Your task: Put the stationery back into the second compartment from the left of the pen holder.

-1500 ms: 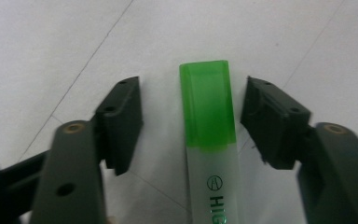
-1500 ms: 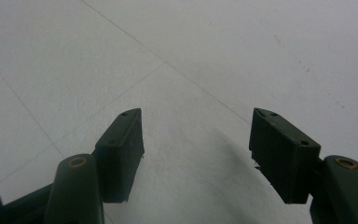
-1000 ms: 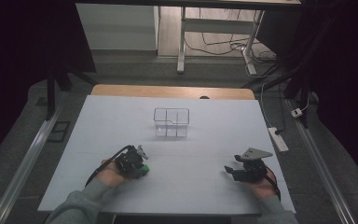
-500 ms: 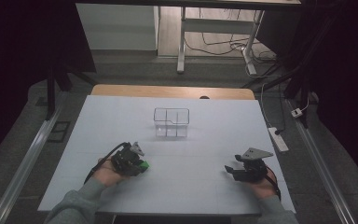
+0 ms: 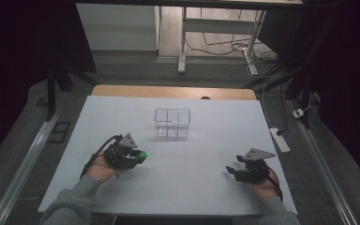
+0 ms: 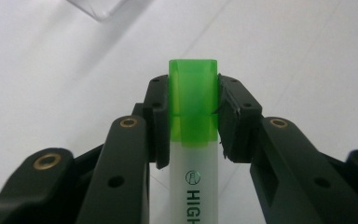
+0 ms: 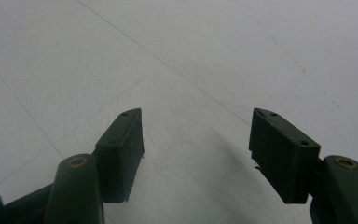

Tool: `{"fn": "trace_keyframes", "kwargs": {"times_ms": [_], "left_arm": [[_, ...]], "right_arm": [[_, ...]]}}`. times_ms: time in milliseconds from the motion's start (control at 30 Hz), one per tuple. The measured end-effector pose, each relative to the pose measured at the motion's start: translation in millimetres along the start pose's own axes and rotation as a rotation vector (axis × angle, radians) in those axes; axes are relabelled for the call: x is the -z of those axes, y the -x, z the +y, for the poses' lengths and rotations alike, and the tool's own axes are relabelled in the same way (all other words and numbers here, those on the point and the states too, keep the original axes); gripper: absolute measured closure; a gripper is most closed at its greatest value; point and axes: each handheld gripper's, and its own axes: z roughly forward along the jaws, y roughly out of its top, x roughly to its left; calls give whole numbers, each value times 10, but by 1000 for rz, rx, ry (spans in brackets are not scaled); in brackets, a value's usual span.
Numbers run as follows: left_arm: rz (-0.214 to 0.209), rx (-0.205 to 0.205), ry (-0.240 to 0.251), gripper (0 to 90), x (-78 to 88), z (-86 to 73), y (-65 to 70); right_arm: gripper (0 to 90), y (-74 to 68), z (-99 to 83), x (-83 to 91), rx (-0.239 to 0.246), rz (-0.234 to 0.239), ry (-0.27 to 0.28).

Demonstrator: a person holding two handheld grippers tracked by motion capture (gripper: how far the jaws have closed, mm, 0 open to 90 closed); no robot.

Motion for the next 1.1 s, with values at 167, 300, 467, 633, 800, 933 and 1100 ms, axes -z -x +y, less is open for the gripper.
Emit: {"fn": "trace_keyframes", "kwargs": {"times_ms": [167,300,467,633,800,933,1100], "left_arm": [[16,1,44,667,92,39,-41],[23,7,67,667,134,51,-65],[23,14,87,667,149,54,-93],[31,19,111,667,174,80,-119],[44,27,144,667,209,117,-154],[53,34,172,667,234,151,-185],[65,38,207,667,271,216,-223]], "right_arm": [[354,3,-1,6,-4,-1,5],[354,5,-2,6,-5,0,5],[354,2,-2,4,-4,1,4],[354,4,-3,3,-5,-2,2],[354,3,-3,0,-4,-1,0],[354,6,-4,-1,-4,-3,0],[354,4,-3,-2,-4,-2,-1]]}}
